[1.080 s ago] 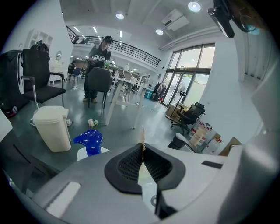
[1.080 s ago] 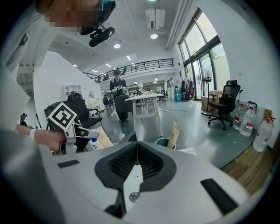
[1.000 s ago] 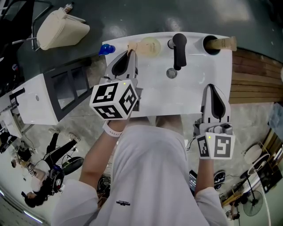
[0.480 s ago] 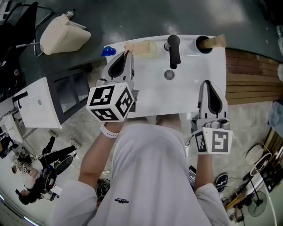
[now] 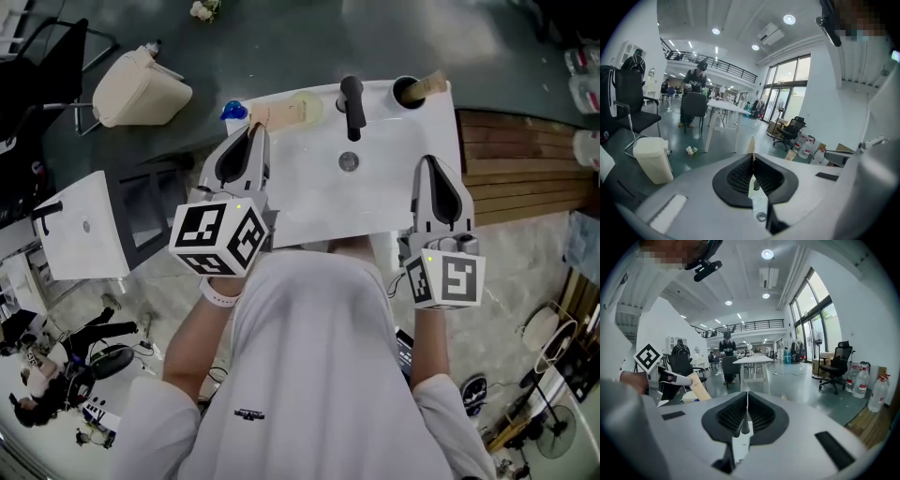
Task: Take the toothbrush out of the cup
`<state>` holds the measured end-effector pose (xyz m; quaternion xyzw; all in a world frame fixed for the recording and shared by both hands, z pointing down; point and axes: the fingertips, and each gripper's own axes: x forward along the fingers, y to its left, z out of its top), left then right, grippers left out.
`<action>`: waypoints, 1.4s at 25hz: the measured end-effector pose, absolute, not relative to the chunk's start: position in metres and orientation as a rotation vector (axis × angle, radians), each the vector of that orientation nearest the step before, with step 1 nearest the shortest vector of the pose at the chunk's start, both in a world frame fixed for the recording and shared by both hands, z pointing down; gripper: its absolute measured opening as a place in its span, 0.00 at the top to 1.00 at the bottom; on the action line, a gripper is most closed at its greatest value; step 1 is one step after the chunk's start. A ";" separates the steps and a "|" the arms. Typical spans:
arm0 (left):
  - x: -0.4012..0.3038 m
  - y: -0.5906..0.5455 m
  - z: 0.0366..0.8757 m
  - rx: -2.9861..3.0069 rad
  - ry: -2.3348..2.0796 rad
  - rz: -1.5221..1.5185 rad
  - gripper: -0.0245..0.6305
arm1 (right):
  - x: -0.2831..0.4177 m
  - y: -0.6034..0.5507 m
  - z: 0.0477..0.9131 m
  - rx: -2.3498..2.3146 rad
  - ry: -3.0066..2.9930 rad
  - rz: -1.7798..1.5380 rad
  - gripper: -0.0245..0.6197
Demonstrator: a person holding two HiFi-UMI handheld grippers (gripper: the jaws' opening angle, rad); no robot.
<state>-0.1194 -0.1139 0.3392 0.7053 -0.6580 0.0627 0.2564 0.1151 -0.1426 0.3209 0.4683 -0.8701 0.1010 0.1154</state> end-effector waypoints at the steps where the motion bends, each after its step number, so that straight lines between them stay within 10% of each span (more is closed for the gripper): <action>1: -0.119 -0.109 0.333 1.923 -1.790 0.169 0.95 | 0.117 -0.142 0.317 1.379 -2.550 0.287 0.95; 28: -0.098 -0.071 0.327 1.852 -1.799 0.194 0.95 | 0.145 -0.215 0.347 1.407 -2.504 0.316 0.95; 35: -0.088 -0.081 0.358 1.779 -1.784 0.259 0.95 | 0.155 -0.256 0.385 1.386 -2.465 0.347 0.81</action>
